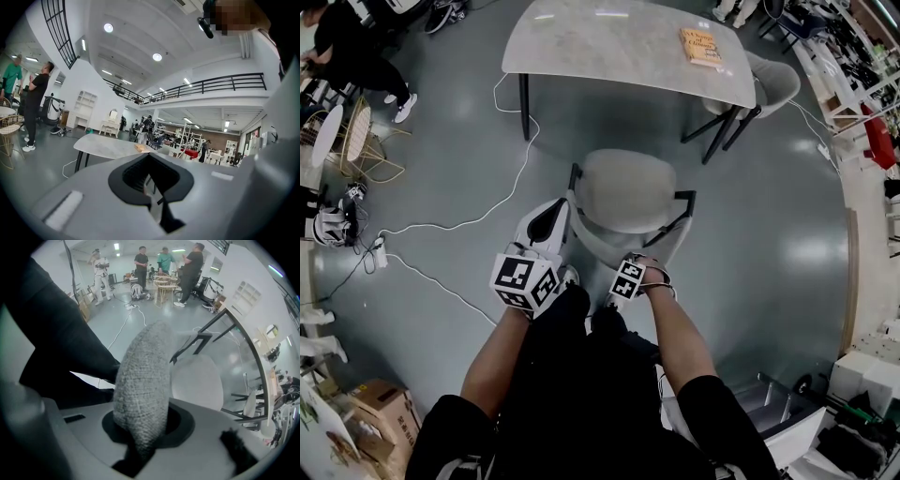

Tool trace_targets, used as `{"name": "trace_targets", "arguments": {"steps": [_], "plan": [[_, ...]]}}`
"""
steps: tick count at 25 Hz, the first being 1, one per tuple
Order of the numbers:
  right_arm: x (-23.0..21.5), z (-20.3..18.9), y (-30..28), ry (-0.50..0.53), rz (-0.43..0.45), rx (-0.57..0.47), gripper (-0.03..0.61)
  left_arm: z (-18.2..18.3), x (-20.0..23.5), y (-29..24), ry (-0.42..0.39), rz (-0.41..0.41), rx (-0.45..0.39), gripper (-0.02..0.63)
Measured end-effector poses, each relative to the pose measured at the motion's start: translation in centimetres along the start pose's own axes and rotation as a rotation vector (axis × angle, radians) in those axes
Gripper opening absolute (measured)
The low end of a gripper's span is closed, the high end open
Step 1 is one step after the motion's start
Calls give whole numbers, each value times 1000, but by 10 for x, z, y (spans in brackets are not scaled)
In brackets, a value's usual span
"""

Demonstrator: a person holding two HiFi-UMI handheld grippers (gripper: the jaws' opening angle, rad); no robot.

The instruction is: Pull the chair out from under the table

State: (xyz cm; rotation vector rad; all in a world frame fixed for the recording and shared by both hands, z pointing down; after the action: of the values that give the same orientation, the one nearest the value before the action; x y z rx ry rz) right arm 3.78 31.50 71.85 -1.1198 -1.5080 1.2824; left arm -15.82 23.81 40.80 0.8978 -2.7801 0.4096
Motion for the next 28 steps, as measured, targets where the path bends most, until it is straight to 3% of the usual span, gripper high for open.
{"name": "trace_targets", "arguments": {"steps": [28], "plan": [[1,-1,12,-27,27,-38,144,0,-3,-32,27,-4,6,8]]}}
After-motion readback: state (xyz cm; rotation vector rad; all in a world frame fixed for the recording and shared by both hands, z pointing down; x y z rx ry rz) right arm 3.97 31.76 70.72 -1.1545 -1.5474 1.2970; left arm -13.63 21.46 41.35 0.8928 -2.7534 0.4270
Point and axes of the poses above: the fingertips, and each gripper's own axes: y backward along the fingers, x to its left, z out of its top, the point moved 9 cm from there along y, backward along the fingers, and after that the axes turned 3 degrees about x, right-handed, at the moved point
